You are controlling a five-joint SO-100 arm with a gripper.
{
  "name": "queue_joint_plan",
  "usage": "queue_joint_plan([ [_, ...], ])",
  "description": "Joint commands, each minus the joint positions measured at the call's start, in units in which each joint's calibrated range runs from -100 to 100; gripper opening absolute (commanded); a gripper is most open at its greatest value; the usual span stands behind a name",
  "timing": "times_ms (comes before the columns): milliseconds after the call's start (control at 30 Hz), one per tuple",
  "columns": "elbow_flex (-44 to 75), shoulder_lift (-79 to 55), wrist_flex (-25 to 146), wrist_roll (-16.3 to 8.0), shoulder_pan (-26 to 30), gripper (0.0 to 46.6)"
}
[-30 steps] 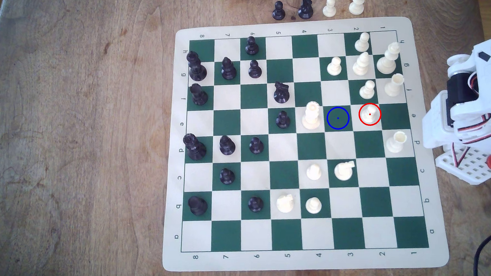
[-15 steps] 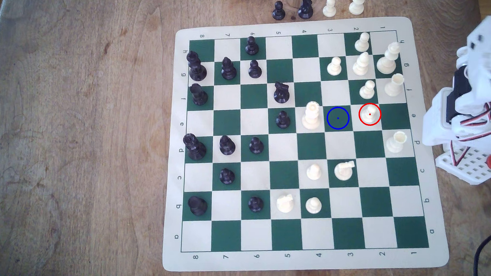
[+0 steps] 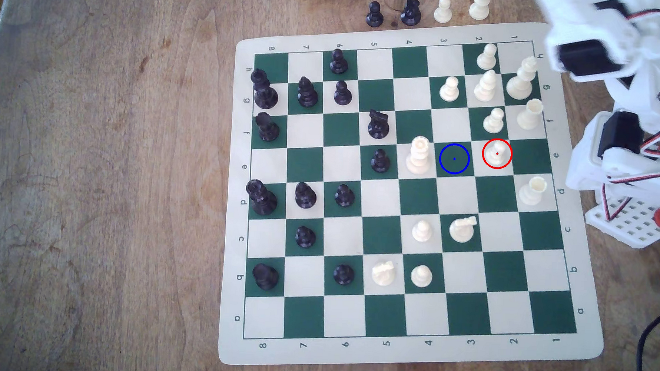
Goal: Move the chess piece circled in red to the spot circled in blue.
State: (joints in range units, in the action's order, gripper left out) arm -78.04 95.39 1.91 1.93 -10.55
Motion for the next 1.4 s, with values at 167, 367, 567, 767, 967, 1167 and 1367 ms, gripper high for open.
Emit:
queue_joint_plan([
  [167,16.4,0.3,41.5,-2.3,-6.4,3.0],
  [367,22.6,0.4,66.2,-5.2,-9.0,0.3],
  [567,22.3,-0.4,80.6,-11.6,-10.8,1.8],
  [767,22.5,-8.7,87.2,-16.3,-8.5,10.0],
  [967,19.9,-14.0,87.4,-18.5,-5.4,14.5],
  [1167,19.1,-21.1,87.1,-18.6,-1.6,16.7],
  [1367,17.8,-29.4,83.8,-17.9,-0.5,17.4],
])
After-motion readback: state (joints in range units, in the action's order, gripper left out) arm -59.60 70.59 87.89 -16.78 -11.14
